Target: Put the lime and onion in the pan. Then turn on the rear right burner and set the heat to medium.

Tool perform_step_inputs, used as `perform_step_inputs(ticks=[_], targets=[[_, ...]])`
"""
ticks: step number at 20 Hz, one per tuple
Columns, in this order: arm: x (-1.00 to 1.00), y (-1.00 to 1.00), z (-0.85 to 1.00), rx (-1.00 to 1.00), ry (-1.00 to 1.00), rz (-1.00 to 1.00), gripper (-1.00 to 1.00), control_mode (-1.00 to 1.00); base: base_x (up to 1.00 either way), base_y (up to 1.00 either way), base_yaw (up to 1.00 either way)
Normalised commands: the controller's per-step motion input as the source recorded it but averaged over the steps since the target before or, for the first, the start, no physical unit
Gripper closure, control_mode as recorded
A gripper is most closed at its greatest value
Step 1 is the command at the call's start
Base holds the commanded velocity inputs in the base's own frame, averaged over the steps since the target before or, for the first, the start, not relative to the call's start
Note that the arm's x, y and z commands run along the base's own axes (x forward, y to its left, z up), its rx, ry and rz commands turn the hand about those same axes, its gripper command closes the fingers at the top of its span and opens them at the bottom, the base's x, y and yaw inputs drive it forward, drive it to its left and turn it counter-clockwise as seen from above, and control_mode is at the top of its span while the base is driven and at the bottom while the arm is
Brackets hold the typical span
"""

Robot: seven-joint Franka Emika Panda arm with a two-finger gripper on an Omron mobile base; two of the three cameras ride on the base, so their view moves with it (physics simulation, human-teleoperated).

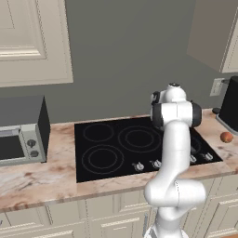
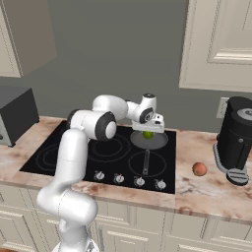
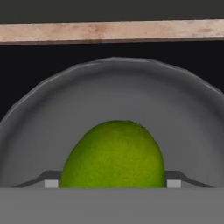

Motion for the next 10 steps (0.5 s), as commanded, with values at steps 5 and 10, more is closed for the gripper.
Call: perform_step_inputs(ticks=[5,10], targets=[[0.01,0.00,-0.28,0.00,0.00,0.00,1.00,-1.00,0.00,0.00,0.00],[0.00,0.00,-0.07,0.00,0.00,0.00,1.00,-1.00,0.00,0.00,0.00]])
